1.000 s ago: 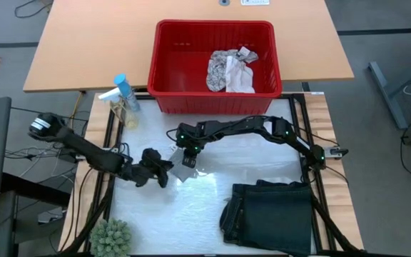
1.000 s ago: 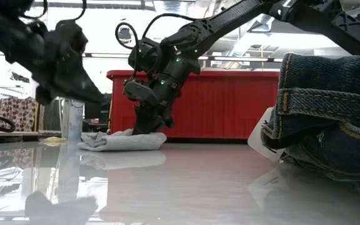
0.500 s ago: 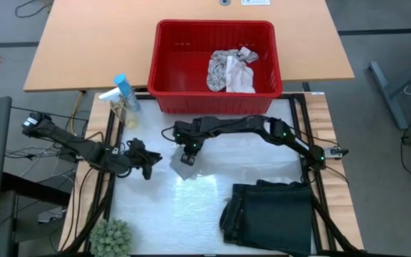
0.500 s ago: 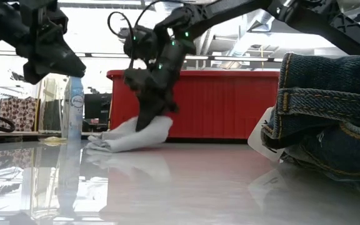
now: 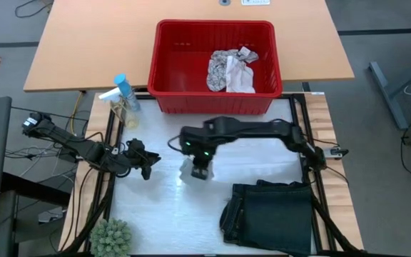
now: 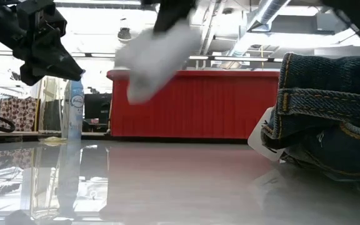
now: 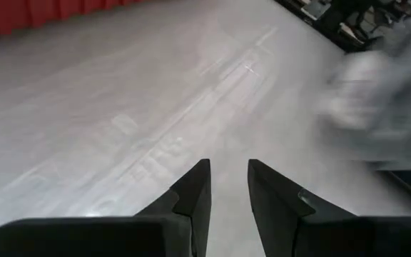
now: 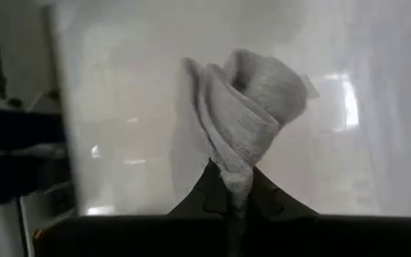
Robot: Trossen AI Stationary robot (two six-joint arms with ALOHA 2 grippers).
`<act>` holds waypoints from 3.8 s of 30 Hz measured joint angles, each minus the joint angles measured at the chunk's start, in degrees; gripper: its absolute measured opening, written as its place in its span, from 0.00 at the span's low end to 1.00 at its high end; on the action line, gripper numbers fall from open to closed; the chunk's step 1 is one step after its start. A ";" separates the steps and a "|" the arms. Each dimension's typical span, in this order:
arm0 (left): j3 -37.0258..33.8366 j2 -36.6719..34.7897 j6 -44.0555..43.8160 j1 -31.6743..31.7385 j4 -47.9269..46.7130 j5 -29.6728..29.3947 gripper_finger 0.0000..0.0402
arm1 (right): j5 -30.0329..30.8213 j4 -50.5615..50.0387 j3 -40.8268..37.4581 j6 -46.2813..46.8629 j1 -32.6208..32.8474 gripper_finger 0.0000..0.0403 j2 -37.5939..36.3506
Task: Fold Laundry from Bin
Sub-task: Stack the gray boxer on the blue pants, then remove the white from the red laundry bin
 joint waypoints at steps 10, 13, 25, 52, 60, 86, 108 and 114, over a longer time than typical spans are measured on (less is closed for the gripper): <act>0.00 0.00 -0.37 0.01 0.46 0.40 0.20 | 13.64 -14.05 -0.99 13.38 13.62 0.08 -13.26; 0.00 0.02 -0.79 0.01 0.58 0.53 0.20 | 15.91 -15.95 -5.14 20.32 20.51 0.08 -16.78; 0.00 0.03 -2.53 0.01 2.05 0.50 0.20 | 14.99 -1.43 -36.35 45.61 39.61 0.08 -35.42; 0.00 0.15 -13.62 0.04 1.28 -2.70 0.20 | -1.75 35.42 -94.97 53.61 37.12 0.20 -55.12; 0.00 0.15 -12.02 0.01 2.47 -1.92 0.24 | 0.05 35.23 -94.47 51.95 37.12 0.41 -55.25; 0.00 3.17 -16.33 0.01 12.48 2.20 0.41 | 22.55 29.77 -79.87 40.87 29.14 0.51 -55.23; 5.44 2.74 43.28 10.63 70.83 -11.22 0.45 | 37.49 52.95 -56.90 3.84 -26.36 0.51 -54.85; 15.76 2.21 53.60 21.38 60.90 -7.63 0.46 | 28.08 55.00 -53.91 3.62 -37.36 0.51 -51.05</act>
